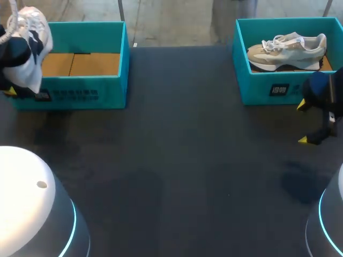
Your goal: Take the shoe out of the shoebox, open the shoe tongue, remove and reinsert the insole, then place the shoe into the shoebox
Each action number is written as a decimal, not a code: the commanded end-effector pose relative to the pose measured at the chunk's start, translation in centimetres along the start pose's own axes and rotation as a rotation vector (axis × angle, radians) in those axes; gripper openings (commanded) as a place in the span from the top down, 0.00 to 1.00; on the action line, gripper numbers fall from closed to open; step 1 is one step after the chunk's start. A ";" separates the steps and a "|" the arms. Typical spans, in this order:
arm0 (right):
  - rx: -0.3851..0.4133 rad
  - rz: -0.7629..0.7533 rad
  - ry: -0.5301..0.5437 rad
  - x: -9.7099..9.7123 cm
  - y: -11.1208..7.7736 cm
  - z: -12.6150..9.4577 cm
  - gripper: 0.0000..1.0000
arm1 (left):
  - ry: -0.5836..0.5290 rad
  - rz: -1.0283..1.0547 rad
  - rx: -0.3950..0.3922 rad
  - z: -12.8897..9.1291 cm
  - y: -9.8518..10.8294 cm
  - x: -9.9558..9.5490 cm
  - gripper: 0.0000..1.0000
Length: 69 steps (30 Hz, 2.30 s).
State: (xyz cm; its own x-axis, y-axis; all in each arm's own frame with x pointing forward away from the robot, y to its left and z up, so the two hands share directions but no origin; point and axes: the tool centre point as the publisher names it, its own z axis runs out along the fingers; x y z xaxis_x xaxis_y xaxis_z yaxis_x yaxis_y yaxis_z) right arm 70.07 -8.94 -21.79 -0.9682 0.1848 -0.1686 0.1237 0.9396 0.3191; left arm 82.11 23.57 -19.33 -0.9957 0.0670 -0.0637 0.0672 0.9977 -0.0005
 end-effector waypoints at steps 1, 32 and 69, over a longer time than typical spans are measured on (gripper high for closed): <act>0.002 0.001 -0.001 0.1 0.0 0.1 0.00 | 0.046 -0.013 0.033 0.3 2.0 -1.9 1.00; 0.002 0.001 -0.001 0.1 0.0 0.1 0.00 | 0.090 -0.102 0.031 0.9 4.0 -10.3 1.00; 0.002 0.001 -0.001 0.1 0.0 0.1 0.00 | 0.086 0.092 0.031 -0.1 7.5 -13.9 1.00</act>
State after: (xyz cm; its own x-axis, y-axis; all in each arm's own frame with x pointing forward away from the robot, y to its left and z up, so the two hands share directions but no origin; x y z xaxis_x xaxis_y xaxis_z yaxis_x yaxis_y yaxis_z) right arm 70.07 -8.94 -21.80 -0.9682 0.1848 -0.1686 0.1237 0.9396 0.3191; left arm 95.76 29.57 -18.62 -0.9920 0.1257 0.0070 0.1254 0.9916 -0.0323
